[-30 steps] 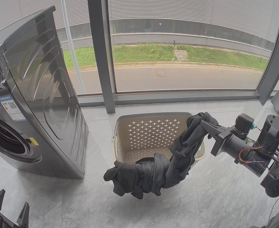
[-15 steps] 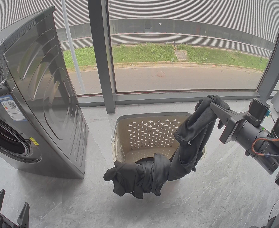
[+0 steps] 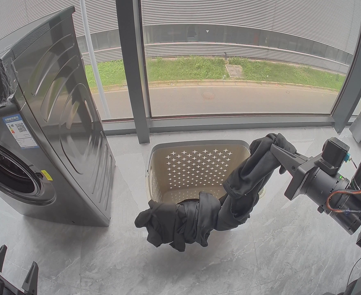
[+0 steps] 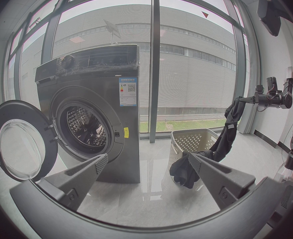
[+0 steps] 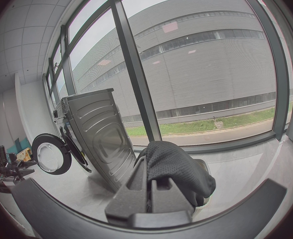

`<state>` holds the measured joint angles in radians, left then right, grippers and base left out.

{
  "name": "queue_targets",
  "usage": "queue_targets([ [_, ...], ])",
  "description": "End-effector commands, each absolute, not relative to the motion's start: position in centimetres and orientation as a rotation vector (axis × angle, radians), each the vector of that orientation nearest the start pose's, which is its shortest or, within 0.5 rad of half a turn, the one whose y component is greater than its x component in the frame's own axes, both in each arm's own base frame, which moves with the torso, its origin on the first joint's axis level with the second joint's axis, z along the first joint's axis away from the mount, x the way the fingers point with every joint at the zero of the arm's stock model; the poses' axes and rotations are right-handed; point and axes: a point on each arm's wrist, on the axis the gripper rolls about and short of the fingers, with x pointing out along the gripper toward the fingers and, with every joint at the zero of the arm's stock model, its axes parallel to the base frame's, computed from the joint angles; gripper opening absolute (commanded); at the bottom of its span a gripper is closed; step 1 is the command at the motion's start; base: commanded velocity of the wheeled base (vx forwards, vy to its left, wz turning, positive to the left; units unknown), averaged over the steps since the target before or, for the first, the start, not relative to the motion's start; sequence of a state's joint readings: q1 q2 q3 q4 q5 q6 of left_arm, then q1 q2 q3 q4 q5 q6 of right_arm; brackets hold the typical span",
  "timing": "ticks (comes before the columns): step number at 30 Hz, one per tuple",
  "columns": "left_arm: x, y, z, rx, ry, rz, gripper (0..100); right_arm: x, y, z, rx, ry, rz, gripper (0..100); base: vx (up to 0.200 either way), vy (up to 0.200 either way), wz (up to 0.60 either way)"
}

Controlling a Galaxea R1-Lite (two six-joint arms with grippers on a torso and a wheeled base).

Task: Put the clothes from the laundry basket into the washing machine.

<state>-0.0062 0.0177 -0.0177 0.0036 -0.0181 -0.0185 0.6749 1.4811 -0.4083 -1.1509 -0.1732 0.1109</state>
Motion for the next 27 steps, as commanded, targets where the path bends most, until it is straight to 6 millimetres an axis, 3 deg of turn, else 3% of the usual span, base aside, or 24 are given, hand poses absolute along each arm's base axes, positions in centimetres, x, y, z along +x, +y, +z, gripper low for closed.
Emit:
queue_targets([
  [1, -2.3, 0.0, 7.6, -0.020, 0.002, -0.025, 100, 17.4, 13.8, 19.0, 0.142, -0.046, 0.516, 0, 0.000, 0.200, 0.00],
  [20, -2.3, 0.0, 7.6, -0.020, 0.002, -0.025, 100, 15.7, 14.4, 17.9, 0.136, -0.020, 0.642, 0, 0.000, 0.200, 0.00],
  [27, -2.3, 0.0, 7.6, -0.020, 0.002, -0.025, 100, 15.0, 14.9, 18.4, 0.155, -0.062, 0.712, 0, 0.000, 0.200, 0.00],
])
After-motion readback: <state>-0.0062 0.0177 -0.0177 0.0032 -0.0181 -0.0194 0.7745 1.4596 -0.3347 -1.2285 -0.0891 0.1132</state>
